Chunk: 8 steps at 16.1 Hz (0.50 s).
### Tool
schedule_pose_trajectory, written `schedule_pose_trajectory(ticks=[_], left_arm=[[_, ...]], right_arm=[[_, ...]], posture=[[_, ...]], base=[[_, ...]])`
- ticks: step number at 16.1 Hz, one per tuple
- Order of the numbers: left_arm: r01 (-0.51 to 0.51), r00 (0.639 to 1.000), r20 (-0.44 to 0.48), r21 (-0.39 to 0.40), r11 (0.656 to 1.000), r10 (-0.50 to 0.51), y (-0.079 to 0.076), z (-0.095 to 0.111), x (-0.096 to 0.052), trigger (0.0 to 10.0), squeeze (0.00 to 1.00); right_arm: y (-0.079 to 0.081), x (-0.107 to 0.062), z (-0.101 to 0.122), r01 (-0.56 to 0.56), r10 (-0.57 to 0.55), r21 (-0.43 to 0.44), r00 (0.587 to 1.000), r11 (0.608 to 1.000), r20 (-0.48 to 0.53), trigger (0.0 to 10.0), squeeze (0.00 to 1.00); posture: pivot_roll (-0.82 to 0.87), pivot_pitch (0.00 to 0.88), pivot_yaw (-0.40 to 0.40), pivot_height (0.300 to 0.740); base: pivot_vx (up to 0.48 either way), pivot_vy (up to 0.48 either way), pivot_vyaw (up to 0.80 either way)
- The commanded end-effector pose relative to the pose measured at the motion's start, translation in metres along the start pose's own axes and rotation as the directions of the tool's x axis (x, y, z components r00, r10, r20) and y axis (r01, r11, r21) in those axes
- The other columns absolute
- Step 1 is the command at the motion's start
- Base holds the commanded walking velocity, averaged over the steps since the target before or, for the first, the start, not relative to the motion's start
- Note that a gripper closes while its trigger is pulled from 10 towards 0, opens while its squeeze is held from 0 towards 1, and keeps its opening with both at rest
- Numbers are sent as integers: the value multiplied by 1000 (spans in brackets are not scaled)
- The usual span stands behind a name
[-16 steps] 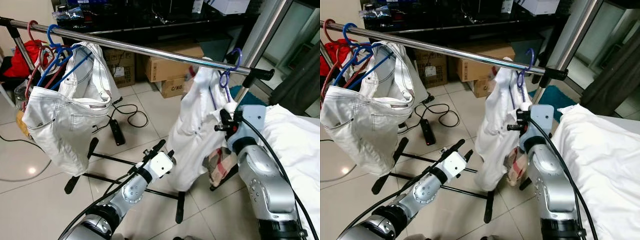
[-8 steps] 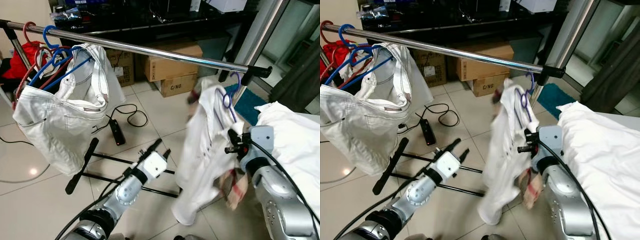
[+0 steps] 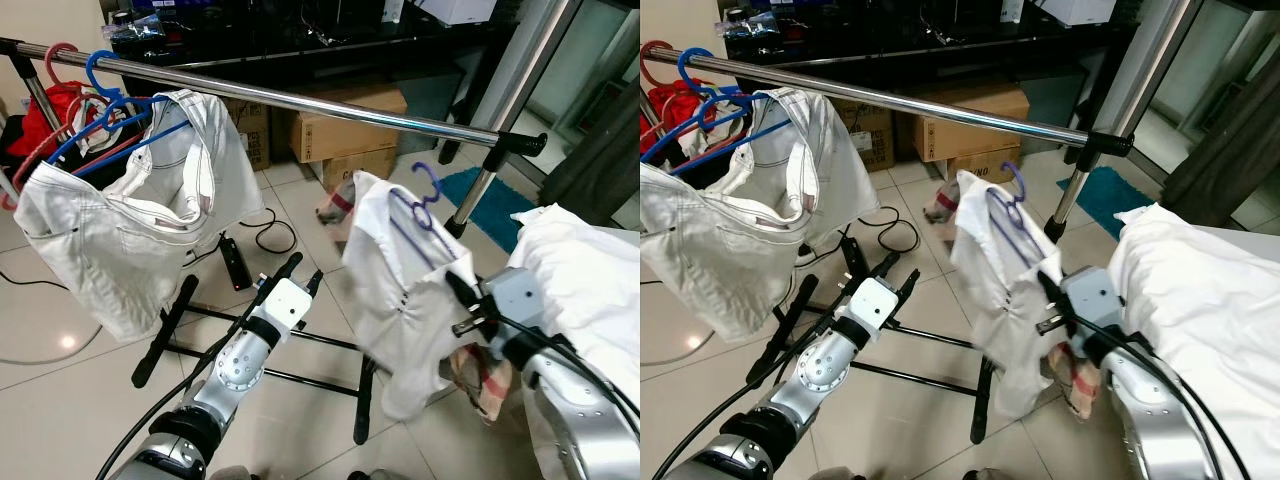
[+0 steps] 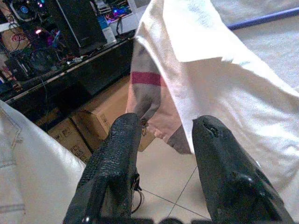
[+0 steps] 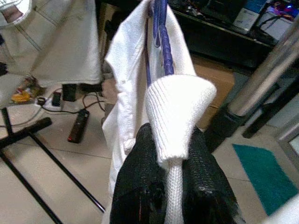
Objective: Hang hanger
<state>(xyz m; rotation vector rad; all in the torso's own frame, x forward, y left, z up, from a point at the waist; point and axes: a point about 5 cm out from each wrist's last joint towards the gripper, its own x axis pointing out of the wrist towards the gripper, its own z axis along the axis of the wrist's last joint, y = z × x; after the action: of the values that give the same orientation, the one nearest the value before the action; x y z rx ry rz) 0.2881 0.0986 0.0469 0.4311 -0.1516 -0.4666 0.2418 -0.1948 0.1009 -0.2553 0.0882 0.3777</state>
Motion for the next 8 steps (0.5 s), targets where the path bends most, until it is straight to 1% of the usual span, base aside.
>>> schedule_pose_trajectory(ticks=[1,3,4,5,6,7,8], left_arm=[[-10,1000,18,-3,1000,10,5,6,6,10000,0],[-32,999,4,-18,999,32,8,4,6,10000,0],[-40,999,-5,-19,999,40,11,2,4,10000,0],[-57,998,-18,-19,998,56,15,0,3,10000,0],[-92,996,-23,-3,996,92,23,-1,2,10000,0],[-114,993,-23,-3,993,114,28,-1,2,10000,0],[-123,992,-22,-3,992,123,30,-1,2,10000,0]], right_arm=[[0,4,8,-11,11,-8,999,1000,51,0,0],[7,-3,-3,-75,77,-52,996,996,33,0,0],[7,-5,-6,-89,91,-54,995,995,35,0,0],[6,-10,-9,-108,110,-54,993,993,44,0,0],[7,-13,-10,-132,136,-69,989,989,60,0,0],[9,-14,-11,-150,156,-92,985,984,67,0,0],[10,-14,-11,-158,165,-100,984,982,70,0,0]], posture=[[12,22,-47,740],[16,21,-49,740],[16,21,-49,740],[18,22,-52,740],[20,22,-53,740],[21,24,-54,740],[21,24,-54,740]], base=[[0,0,0],[0,0,0],[0,0,0],[0,0,0],[0,0,0],[0,0,0],[0,0,0]])
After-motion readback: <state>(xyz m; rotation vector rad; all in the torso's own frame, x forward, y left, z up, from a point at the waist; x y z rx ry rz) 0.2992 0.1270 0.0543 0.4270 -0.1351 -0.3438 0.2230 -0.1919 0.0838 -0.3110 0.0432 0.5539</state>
